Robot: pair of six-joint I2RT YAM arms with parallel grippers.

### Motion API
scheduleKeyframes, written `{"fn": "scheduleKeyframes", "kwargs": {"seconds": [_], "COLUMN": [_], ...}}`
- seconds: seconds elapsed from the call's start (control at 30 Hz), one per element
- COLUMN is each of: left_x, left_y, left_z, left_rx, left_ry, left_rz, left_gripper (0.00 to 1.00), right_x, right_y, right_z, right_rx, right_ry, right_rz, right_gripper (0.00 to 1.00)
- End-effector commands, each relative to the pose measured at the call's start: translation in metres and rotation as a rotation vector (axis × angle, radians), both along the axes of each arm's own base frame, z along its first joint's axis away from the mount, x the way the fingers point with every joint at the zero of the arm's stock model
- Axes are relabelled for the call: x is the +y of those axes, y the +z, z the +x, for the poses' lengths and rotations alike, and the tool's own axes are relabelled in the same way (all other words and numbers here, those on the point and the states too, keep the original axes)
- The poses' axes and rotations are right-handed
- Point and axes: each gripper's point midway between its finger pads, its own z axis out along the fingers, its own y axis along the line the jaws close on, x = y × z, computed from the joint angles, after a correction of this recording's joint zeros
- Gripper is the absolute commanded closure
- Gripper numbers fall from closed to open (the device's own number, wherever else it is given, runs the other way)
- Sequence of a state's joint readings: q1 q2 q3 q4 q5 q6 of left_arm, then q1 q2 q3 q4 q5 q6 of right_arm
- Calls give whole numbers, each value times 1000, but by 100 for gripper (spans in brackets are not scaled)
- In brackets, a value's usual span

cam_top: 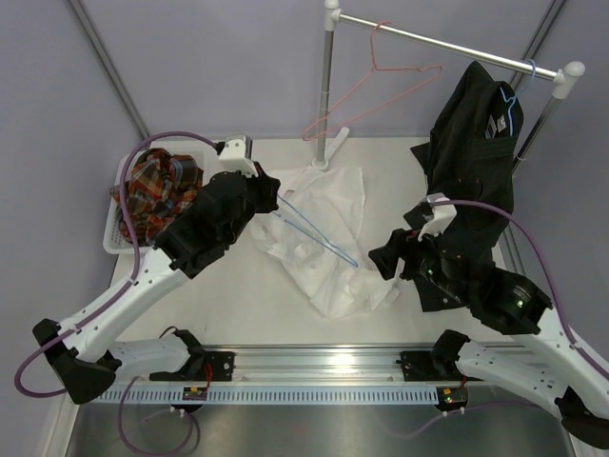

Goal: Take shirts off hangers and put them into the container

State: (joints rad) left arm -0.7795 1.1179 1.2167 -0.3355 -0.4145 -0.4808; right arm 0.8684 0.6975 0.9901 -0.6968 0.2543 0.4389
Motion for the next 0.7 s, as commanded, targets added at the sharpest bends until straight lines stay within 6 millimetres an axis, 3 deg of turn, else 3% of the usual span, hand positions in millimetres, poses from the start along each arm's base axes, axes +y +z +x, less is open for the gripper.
{"fn": "scheduleKeyframes", "kwargs": {"seconds": [0.0,0.1,0.3,0.43,0.67], "left_x": [-1,-9,-20,-24,-26], "left_y": [17,11,9,6,7], "left_z": [12,16,20,22,24], "left_rx": [-67,-51,-38,-32,-36], "left_ry": [22,9,-6,-11,-7], "left_rz": [5,13,22,37,49], "left_gripper": [100,100,100,100,100], "right_x": [-21,-14,34,66,100], "right_y": [25,42,51,46,26], "right_z": [-10,-7,10,18,27], "right_rx": [-77,-118,-127,-87,-28], "right_ry": [51,106,233,311,392], "right_rz": [-115,-142,-148,-150,-144], "right_gripper": [22,21,21,23,32]}}
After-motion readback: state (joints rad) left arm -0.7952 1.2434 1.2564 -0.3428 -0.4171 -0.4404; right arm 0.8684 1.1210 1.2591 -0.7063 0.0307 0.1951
